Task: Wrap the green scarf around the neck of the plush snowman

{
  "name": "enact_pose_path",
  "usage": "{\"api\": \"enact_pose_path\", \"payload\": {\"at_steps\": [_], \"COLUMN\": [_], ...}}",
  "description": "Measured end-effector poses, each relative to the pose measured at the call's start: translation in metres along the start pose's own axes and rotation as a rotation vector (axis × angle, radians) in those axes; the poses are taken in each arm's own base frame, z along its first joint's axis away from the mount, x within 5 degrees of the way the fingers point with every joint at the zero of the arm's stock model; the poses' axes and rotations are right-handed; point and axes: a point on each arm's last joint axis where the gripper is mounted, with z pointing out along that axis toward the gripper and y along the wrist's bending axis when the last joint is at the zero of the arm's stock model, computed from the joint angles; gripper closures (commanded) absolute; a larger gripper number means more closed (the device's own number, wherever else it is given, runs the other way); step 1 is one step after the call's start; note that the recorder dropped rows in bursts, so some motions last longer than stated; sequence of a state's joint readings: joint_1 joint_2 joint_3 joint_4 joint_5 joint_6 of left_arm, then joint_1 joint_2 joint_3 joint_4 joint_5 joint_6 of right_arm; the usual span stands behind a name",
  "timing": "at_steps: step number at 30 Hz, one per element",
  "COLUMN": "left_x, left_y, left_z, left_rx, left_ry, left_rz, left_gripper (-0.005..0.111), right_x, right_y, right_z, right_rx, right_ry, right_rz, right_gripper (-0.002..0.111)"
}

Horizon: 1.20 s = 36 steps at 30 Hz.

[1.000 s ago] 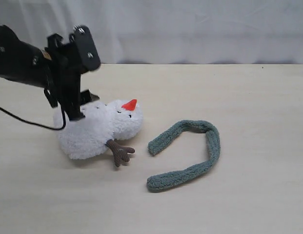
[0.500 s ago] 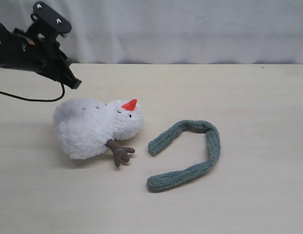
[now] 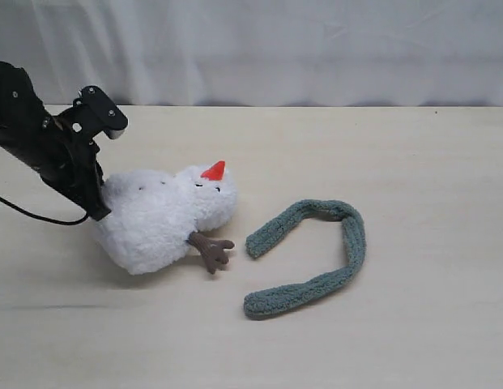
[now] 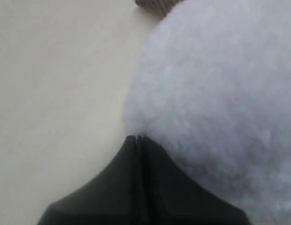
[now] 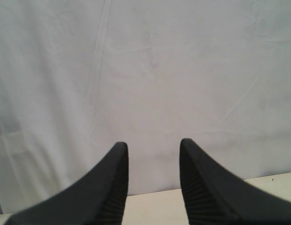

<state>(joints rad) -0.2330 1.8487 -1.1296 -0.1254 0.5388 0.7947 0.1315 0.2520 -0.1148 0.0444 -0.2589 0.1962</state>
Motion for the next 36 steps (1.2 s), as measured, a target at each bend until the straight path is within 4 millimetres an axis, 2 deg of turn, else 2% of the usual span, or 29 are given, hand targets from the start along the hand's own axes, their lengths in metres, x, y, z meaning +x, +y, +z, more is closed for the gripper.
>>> {"api": "enact_pose_path", "payload": {"at_steps": [5,10,14,20,24,28,31,33,36], "left_x": [0.006,0.005,0.002,-0.006,-0.012,-0.022,-0.028,-0.027,-0.018], "left_y": [-0.016,-0.027,-0.033,-0.027,-0.017,-0.002,0.011,0.012,0.005], "left_z": [-0.002,-0.008,-0.026,-0.06,-0.069,-0.065,-0.054,-0.038,-0.008], "left_rx": [0.175,0.298,0.357,0.242,0.099,-0.07,-0.18,-0.173,-0.077], "left_ry": [0.07,0.063,0.027,-0.09,-0.161,-0.239,-0.305,-0.29,-0.185], "left_rz": [-0.008,-0.018,0.019,0.163,0.244,0.214,0.113,0.084,0.158], "left_gripper": [0.107,0.107,0.107,0.105,0.087,0.085,0.096,0.105,0.107], "right_x": [0.001,0.001,0.001,0.001,0.001,0.001,0.001,0.001,0.001], "right_y": [0.0,0.0,0.0,0.0,0.0,0.0,0.0,0.0,0.0], "right_z": [0.0,0.0,0.0,0.0,0.0,0.0,0.0,0.0,0.0], "right_rx": [0.001,0.001,0.001,0.001,0.002,0.002,0.002,0.002,0.003], "right_ry": [0.006,0.006,0.006,0.007,0.009,0.011,0.011,0.011,0.013], "right_rz": [0.0,0.0,0.0,0.0,0.0,0.0,0.0,0.0,0.0], "right_gripper": [0.073,0.073,0.073,0.073,0.073,0.073,0.073,0.073,0.073]}}
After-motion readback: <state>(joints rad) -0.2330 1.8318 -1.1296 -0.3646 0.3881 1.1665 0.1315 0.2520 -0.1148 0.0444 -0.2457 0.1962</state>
